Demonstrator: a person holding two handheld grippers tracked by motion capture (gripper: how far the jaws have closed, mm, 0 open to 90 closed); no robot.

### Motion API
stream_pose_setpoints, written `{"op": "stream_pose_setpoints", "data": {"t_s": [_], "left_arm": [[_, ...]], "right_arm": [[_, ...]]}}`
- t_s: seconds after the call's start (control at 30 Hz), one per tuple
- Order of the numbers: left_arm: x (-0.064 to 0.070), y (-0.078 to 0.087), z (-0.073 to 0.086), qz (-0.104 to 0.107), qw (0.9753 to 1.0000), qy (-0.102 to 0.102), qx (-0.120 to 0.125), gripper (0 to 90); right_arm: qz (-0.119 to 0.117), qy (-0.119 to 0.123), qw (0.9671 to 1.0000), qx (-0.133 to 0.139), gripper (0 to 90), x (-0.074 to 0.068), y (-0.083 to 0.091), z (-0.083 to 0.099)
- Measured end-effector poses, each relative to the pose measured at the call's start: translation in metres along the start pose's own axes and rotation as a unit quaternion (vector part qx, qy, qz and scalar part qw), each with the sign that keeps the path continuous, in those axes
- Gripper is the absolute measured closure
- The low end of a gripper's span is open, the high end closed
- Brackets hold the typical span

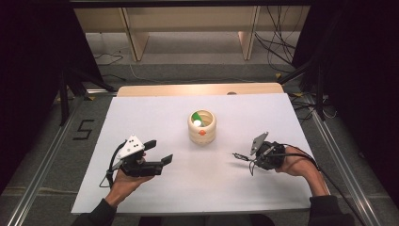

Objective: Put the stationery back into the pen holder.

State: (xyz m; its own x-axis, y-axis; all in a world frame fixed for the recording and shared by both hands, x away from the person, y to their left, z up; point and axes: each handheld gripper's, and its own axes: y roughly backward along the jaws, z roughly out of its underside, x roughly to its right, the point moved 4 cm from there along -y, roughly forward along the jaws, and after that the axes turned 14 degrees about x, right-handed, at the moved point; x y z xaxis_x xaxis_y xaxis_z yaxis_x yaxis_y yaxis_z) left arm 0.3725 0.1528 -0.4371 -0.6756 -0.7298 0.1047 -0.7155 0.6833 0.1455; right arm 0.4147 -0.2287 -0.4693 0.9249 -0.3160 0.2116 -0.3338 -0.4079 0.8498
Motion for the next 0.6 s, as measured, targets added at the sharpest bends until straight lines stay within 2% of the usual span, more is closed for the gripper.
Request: {"op": "stream_pose_setpoints", "data": {"t_s": [0.07,0.2,0.37,0.47,0.53,0.6], "left_arm": [[0.000,0.000,0.000,0.000,1.0000,-0.001,0.000,16.6],[0.000,0.000,0.000,0.000,1.0000,-0.001,0.001,16.6],[0.000,0.000,0.000,0.001,1.0000,-0.004,-0.002,16.7],[0.000,0.000,0.000,0.001,1.0000,-0.004,-0.003,16.7],[0.000,0.000,0.000,0.001,1.0000,-0.004,-0.004,16.7],[0.001,0.000,0.000,0.000,1.0000,-0.004,-0.004,16.7]], "right_arm": [[0.027,0.000,0.9994,0.019,79.8,-0.002,0.002,-0.006],[0.065,0.024,0.9964,0.048,79.9,-0.007,0.004,-0.017],[0.115,0.069,0.9881,0.076,79.8,-0.022,0.002,-0.032],[0.140,0.101,0.9805,0.094,79.8,-0.030,0.000,-0.042],[0.160,0.126,0.9735,0.105,79.8,-0.037,0.000,-0.048],[0.182,0.156,0.9639,0.116,79.8,-0.043,0.000,-0.053]]}}
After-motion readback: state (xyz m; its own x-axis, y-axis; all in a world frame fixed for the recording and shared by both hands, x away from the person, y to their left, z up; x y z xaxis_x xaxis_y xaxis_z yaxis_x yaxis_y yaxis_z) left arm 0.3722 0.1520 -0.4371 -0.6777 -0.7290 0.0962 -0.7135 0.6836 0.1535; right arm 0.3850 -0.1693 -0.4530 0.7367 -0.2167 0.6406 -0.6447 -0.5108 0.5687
